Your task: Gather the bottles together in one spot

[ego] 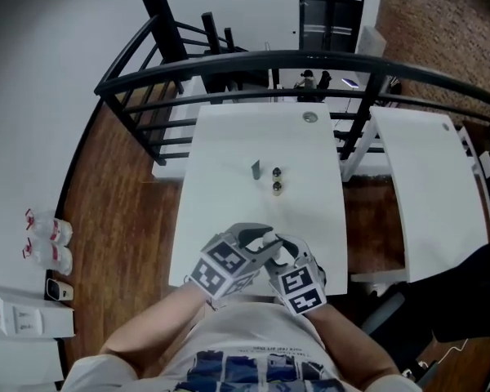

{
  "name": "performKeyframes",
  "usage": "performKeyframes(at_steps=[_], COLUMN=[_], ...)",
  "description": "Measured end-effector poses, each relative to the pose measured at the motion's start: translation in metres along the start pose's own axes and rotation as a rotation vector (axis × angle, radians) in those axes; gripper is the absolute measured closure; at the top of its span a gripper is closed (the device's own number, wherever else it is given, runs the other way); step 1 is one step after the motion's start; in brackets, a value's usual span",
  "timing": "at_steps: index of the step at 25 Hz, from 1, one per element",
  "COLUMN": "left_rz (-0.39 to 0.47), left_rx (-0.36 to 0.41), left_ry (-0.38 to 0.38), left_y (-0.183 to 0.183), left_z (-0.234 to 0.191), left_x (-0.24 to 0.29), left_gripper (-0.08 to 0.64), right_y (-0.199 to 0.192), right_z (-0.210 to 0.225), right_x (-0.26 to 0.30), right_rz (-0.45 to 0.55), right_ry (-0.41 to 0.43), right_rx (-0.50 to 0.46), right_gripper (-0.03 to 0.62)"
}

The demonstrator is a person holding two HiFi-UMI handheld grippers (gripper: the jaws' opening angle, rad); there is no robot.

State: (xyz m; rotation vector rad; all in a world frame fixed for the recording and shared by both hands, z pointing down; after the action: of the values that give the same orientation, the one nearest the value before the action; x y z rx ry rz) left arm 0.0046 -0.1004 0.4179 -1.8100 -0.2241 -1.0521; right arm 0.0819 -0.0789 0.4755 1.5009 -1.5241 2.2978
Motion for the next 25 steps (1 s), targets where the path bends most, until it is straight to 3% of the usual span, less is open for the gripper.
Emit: performKeyframes(at_steps=[6,9,13,20,25], left_rz=[0.025,0.033,0.028,0.037,0.069], left_rx=[0.009,0.017,0.005,-0.002,-0.013], left_ry=[-0.037,-0.008,0.042,0.146,0.18], left_y=[-0.006,-0.012,-0.024,-0.033,-0.025], left_z=[-0.007,-0.022,-0.055,-0.116,-0.146], left_x=[-0.022,-0.032,-0.032,0.014,0.053], left_gripper=[0.426,0.426,0.426,0.426,0.426], right_y=[0.008,0.002,-0.023,-0.067,-0.086], right_z=[-0.016,-0.019,-0.014,0.009,0.025], right_x=[0.001,-0.002,-0.013,-0.044,-0.065], right_rz=[0.052,0.034,0.017,-0.029,-0.045], right_ry=[-0.024,-0.048,-0.051,-0.089,-0.123], right_rx=[0.01,0.035,0.139,0.292,0.335], right_gripper=[0.386,0.342,0.31,0.199,0.199])
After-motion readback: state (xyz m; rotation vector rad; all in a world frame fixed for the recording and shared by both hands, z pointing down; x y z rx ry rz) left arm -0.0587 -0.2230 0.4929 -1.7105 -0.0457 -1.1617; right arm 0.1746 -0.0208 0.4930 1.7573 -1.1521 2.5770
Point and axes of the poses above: the fingertips, and each gripper's own axes: x forward along the fingers, z to its right, y out of its top, the point moved 8 cm from there along -x, backward along the fingers, and after that the axes turned 15 degrees about -z, right-handed, at the moved point
